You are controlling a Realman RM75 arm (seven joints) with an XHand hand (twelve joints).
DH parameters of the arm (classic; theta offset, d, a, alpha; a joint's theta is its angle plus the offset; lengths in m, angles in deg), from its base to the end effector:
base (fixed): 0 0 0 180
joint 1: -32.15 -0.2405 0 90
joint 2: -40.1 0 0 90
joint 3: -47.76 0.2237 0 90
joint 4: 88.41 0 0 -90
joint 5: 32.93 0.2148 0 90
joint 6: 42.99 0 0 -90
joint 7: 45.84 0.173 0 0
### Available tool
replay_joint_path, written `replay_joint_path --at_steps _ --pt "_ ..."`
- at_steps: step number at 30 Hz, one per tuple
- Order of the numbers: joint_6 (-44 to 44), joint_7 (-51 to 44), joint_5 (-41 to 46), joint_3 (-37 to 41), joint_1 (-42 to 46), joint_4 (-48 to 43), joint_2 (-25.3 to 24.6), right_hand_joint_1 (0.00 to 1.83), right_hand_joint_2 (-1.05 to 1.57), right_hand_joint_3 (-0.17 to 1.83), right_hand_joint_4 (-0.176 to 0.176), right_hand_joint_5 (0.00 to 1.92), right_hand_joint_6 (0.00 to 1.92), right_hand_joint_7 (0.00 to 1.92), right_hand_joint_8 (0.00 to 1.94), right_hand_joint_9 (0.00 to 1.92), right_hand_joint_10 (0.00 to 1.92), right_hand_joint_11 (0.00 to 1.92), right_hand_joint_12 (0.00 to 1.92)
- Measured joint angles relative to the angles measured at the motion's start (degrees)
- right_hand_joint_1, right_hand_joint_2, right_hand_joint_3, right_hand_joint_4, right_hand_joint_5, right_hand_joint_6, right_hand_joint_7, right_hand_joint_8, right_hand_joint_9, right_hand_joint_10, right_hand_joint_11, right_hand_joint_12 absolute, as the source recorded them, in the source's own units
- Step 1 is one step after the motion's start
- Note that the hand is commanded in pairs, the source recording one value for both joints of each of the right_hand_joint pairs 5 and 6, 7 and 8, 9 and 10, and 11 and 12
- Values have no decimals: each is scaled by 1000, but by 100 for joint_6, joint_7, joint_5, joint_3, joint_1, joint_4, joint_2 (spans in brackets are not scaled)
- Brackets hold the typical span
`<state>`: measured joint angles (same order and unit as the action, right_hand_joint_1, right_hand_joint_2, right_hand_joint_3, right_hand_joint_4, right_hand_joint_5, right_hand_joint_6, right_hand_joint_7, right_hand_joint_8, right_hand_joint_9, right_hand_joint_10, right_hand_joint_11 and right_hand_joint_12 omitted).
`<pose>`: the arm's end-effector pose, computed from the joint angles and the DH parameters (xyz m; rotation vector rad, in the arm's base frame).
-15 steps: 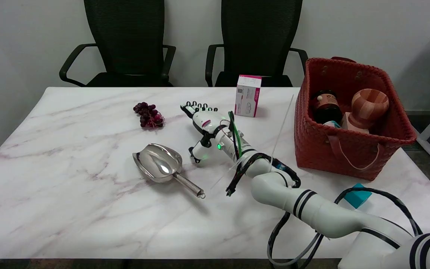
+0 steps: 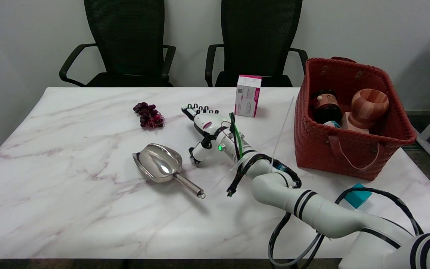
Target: Pick up the white paper box.
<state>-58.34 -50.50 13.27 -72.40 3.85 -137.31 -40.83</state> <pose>-0.2751 -0.4699 0.1868 1.7223 -0.3301 0.1658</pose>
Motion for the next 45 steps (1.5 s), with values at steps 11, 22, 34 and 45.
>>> replay_joint_path --at_steps 11,22,34,45 --pt "-399 16 559 25 83 -188 44 1193 316 1177 0 60 60 100 100 193 193 177 177" --pt "-1182 222 1530 7 281 -631 80 1145 386 1131 0 85 85 182 182 249 249 191 191" --pt "-1760 1622 2070 -79 406 -893 86 1039 346 927 0 0 0 222 222 299 299 253 253" --pt "-2445 2441 2287 -197 395 -948 19 958 358 469 0 0 0 97 97 202 202 172 172"
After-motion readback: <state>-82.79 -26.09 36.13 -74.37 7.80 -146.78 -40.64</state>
